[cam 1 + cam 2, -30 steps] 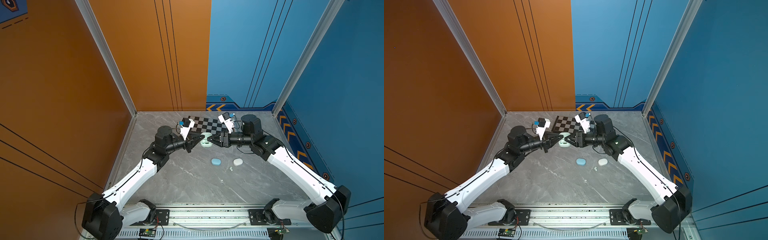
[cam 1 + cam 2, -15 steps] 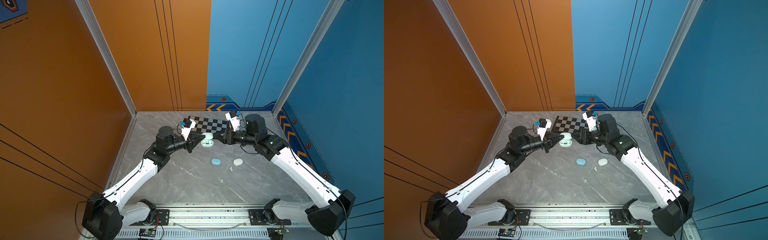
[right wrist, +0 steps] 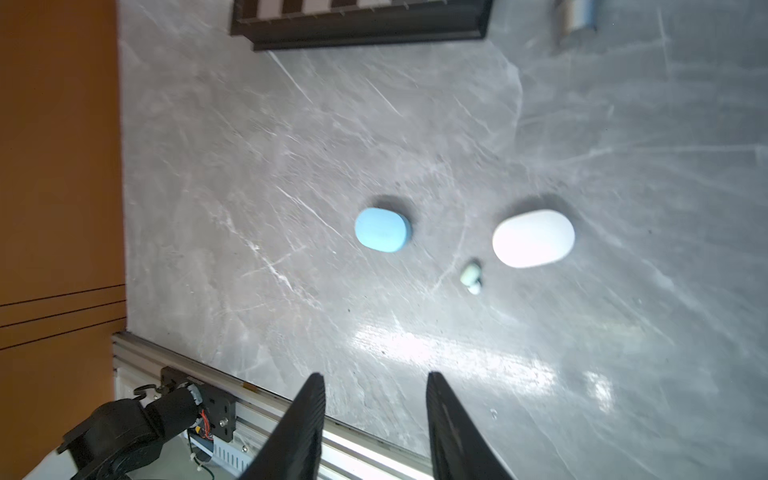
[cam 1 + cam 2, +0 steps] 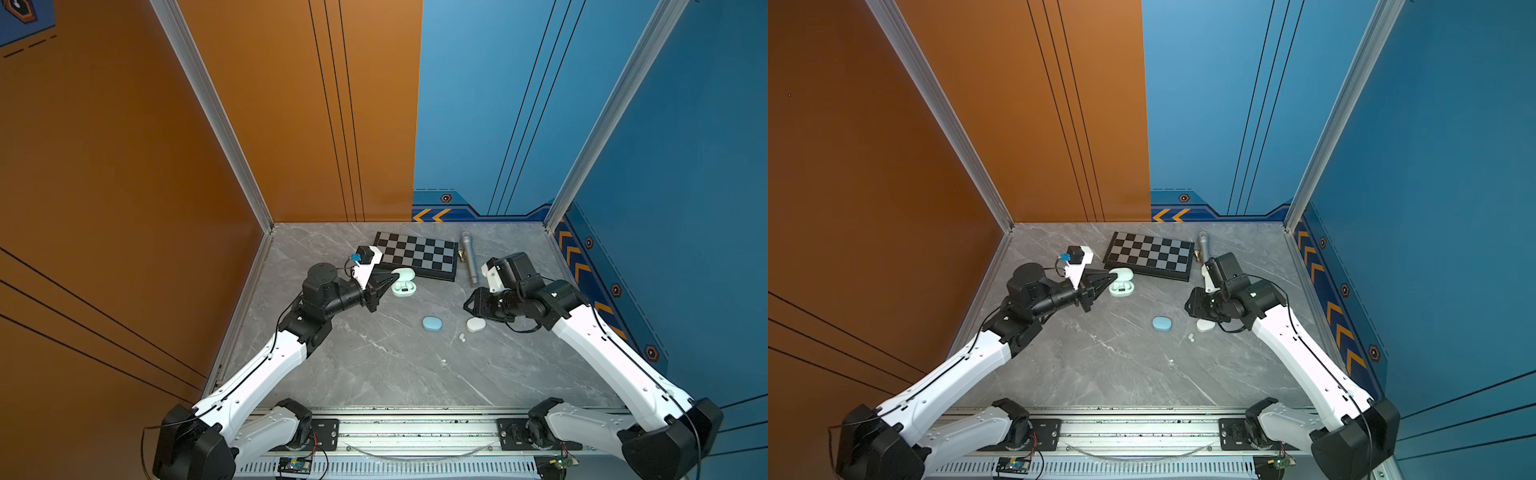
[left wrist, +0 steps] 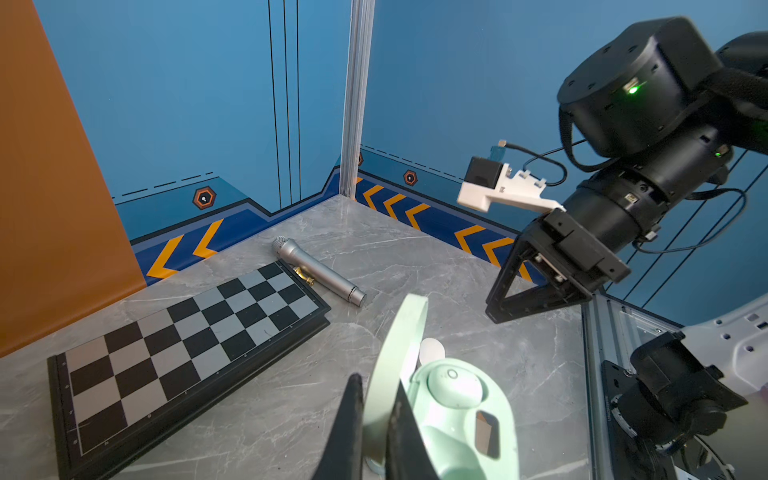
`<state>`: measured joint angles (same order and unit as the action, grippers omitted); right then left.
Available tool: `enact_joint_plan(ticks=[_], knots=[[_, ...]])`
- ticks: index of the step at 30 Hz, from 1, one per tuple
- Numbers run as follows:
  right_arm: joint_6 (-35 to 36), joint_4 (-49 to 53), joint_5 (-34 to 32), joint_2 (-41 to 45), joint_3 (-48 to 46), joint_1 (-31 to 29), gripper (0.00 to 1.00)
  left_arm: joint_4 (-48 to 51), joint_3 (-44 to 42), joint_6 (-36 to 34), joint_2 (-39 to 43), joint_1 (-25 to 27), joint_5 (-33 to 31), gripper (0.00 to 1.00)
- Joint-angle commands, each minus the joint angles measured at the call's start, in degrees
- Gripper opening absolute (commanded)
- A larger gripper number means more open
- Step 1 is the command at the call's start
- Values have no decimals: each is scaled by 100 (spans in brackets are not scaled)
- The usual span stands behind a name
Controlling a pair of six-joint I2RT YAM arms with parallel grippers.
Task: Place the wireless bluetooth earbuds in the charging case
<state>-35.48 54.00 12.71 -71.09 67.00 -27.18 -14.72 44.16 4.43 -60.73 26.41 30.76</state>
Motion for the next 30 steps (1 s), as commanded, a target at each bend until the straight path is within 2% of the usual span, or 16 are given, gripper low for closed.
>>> enact_joint_plan(ticks=[1,8,16,25,30], knots=[[-365,748,-383,-659,62,-117,41,90,-164,-142,172,-32,-134,0],[-533,757,-550,-2024,454,-170,42,110,-347,-194,375,-31,-292,0],[-958,729,-614,-3210,768,-130,42,116,-373,-205,414,-35,-376,0],[-1070,652,-612,-3773,821,-86,41,206,-299,-320,323,-80,-339,0],[-1119,542,-591,-3999,895,-77,36,205,-235,-348,206,-115,-264,0]])
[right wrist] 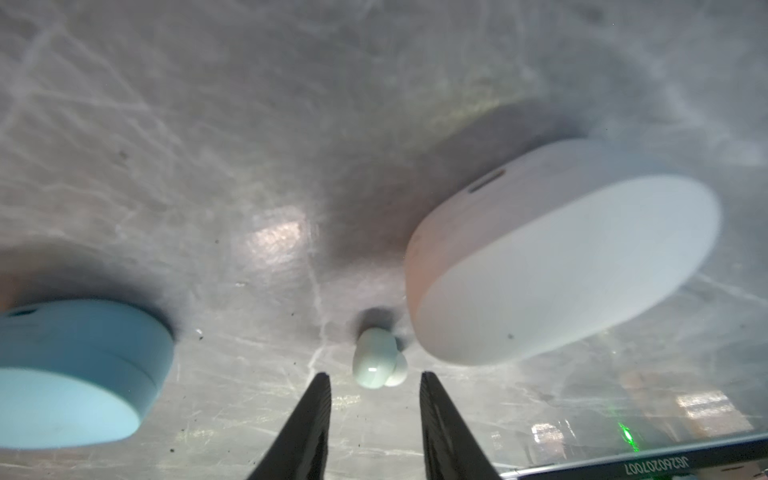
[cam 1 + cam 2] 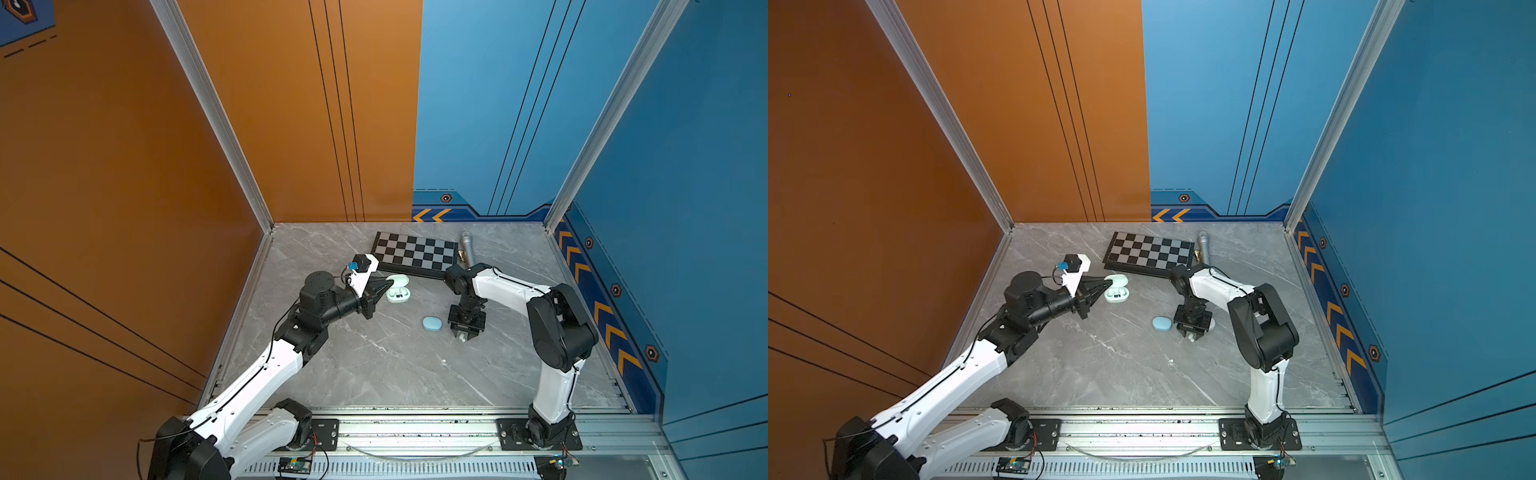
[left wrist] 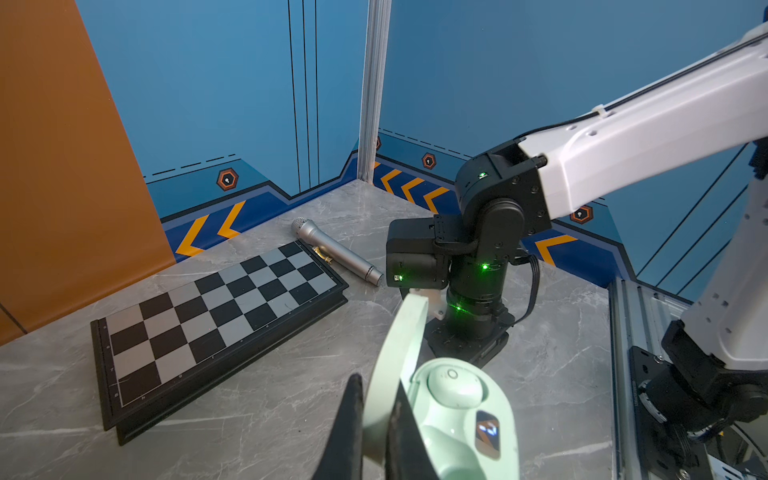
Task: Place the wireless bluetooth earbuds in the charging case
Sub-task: 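Lower the right gripper and close it on the small white earbud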
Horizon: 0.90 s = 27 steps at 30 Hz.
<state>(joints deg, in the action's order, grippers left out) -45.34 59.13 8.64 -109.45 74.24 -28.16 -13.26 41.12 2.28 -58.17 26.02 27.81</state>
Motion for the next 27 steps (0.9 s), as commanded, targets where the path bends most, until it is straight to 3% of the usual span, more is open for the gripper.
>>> enact_joint_plan(ticks=[1,9,18,27], knots=[[-136,19,-200,-217,220,21,35,60,78,-140,-59,-78,31,0],[-59,26,-332,-496,516,30,33,60,96,-111,-32,-97,11,0],[-45,15,-285,-534,479,47,24,136,149,-118,-3,-119,-3,0],[451,262,-59,-640,722,101,31,184,201,-86,54,-124,-16,0]])
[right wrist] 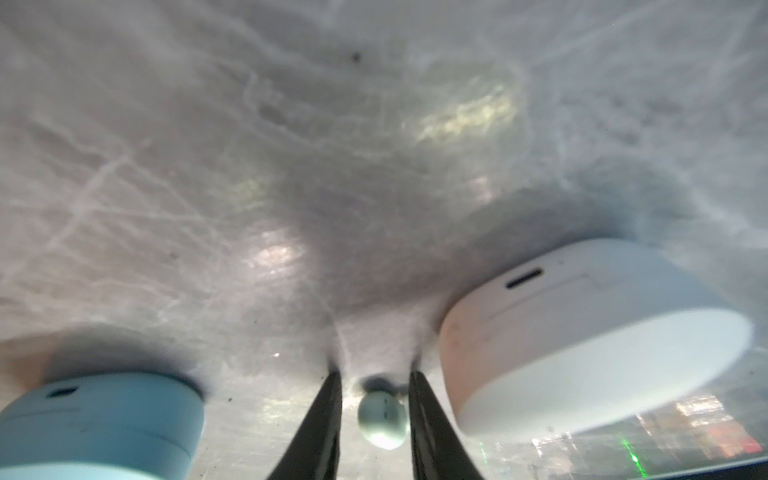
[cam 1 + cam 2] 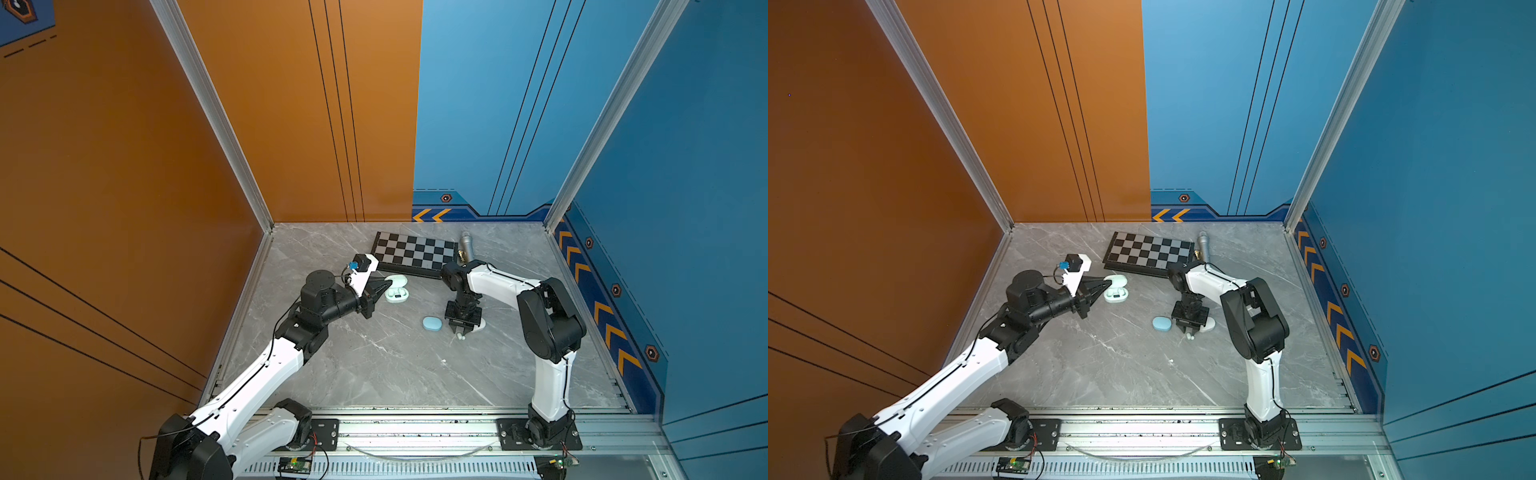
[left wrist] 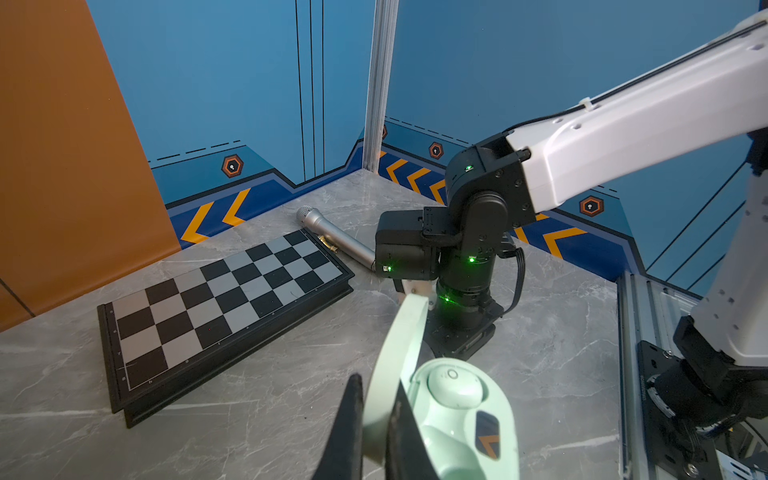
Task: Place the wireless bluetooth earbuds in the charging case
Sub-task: 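Lower the right gripper and close it on the small white earbud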
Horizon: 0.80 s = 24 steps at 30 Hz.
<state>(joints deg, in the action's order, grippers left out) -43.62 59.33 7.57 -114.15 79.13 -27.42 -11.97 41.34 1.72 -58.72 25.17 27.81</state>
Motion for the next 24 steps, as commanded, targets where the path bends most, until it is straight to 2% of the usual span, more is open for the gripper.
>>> enact_joint_plan(ticks=[1,8,16,24], knots=[[342,308,52,-220,290,18,31,62,177,-24,100,-38,-17,0],[686,604,196,-433,418,17,31,176,341,-44,97,-62,62,0],[1255,729,-283,-427,311,-247,31,329,432,-58,232,-74,145,0],[1373,611,-661,-615,226,-417,28,627,401,-100,570,-73,66,0]])
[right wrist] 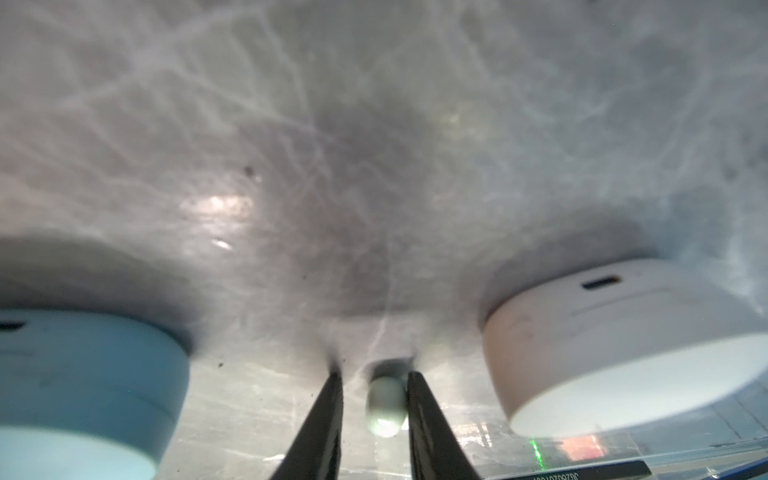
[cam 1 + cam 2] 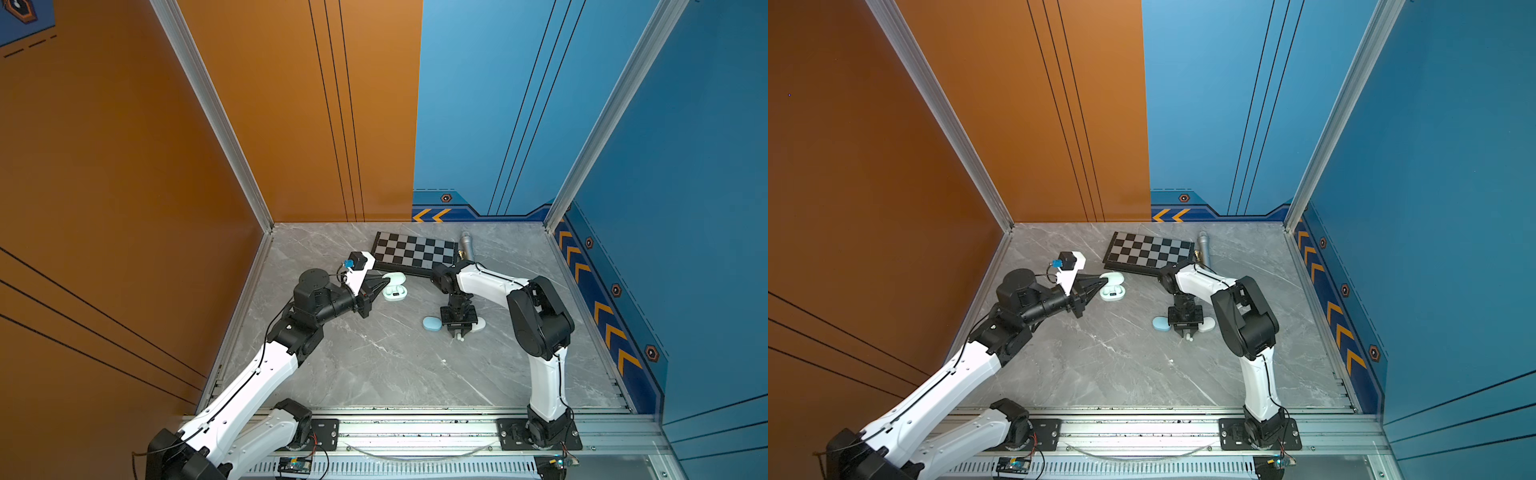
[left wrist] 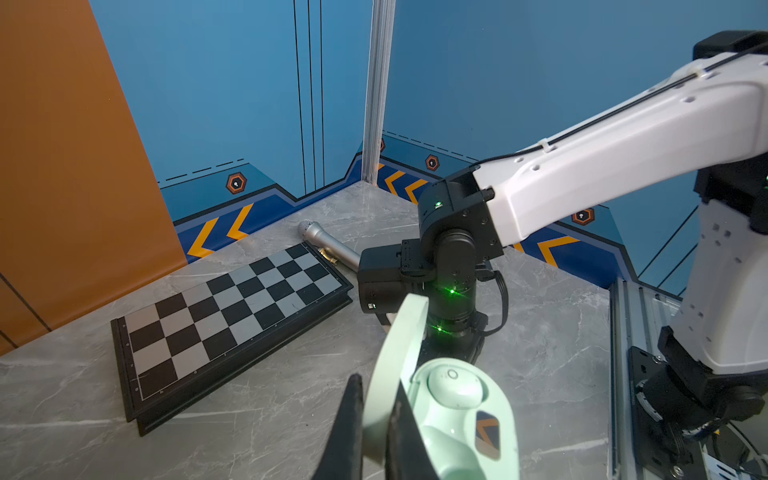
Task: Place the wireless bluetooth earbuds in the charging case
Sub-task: 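Lower the right gripper and close it on the small white earbud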
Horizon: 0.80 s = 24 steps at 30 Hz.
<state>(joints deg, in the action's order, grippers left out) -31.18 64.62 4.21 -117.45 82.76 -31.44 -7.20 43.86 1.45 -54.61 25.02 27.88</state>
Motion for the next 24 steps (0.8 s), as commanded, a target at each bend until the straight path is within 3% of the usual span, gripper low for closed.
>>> enact_joint_plan(ticks=[1,9,19,24], knots=[[130,64,-332,-287,-137,-15,27,184,136,-74,208,-58,36,0],[130,-11,-375,-343,-48,33,27,368,153,-111,346,-58,24,0],[112,-125,-412,-181,-234,85,16,416,195,-80,243,-4,12,0],[172,-178,-285,326,-189,193,12,251,116,-40,122,186,-152,0]])
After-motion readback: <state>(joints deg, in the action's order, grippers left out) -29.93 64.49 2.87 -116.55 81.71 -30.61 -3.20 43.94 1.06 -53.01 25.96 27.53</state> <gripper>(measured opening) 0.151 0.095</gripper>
